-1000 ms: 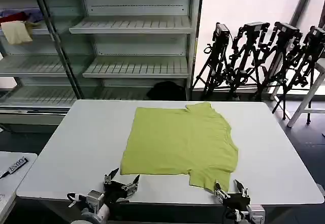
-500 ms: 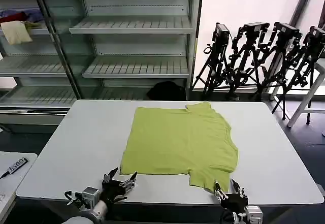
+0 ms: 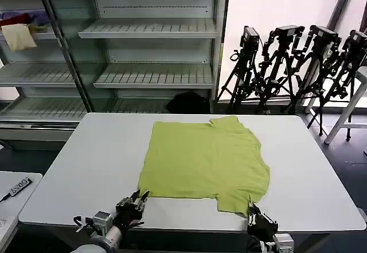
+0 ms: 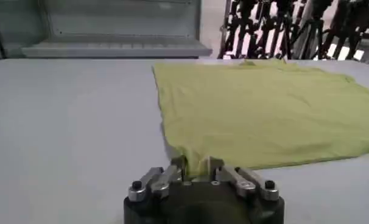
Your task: Fold and organize the clothes.
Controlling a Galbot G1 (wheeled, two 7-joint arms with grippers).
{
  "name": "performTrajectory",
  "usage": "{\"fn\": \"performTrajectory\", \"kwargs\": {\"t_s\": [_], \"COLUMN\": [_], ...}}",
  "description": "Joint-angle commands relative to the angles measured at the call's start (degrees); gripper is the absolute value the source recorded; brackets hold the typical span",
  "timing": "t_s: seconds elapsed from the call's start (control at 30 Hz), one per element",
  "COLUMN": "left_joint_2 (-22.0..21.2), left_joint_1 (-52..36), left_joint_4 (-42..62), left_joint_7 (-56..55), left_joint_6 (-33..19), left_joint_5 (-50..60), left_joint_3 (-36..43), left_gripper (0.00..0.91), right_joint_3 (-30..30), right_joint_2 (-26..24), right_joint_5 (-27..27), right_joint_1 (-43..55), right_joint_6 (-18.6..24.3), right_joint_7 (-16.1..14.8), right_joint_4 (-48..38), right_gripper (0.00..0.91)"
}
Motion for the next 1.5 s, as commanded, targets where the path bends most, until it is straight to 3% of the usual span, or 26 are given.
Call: {"fn": "performTrajectory", "kwargs": {"t_s": [0.03, 0.2, 0.27, 0.37, 0.67, 0.9, 1.5], "left_joint_2": [0.03, -0.18, -0.4, -0.98, -1.72, -1.68, -2.11], "left_joint_1": [-0.01, -0.32, -0.99, -2.37, -6.96, -12.49, -19.22], "left_joint_4": [0.09, -0.89, -1.05, -0.64, 1.68, 3.76, 9.68], "left_joint_7": [-0.01, 0.07, 0.07, 0.39, 0.73, 0.15, -0.39], "left_joint_6": [-0.38, -2.14, -2.35, -2.17, -3.7, -1.02, 1.16], "left_joint_5": [-0.11, -1.03, -1.85, -3.03, 0.71, 2.52, 8.43], "left_joint_3": [-0.08, -0.33, -0.44, -1.01, 0.05, 1.44, 4.85], "left_gripper": [0.0, 0.0, 0.0, 0.0, 0.0, 0.0, 0.0], "right_joint_3": [-0.1, 0.67, 1.24, 2.3, 2.62, 2.02, 1.73], "right_joint_2": [-0.1, 0.66, 1.02, 1.77, 2.8, 2.57, 2.21], "right_joint_5": [0.03, 3.21, 3.8, 3.55, 1.13, -1.63, -3.82], "right_joint_1": [-0.21, 0.66, 1.5, 3.54, 15.72, 22.8, 27.89], "right_joint_6": [1.17, 7.19, 7.47, 6.99, 0.39, -2.37, -3.11], "right_joint_7": [-0.18, 0.8, 0.62, 0.06, -0.12, -2.1, -3.89], "right_joint_4": [-0.13, 0.67, 1.17, 1.26, -2.68, -7.8, -15.21], "right_gripper": [0.0, 0.0, 0.0, 0.0, 0.0, 0.0, 0.0]}}
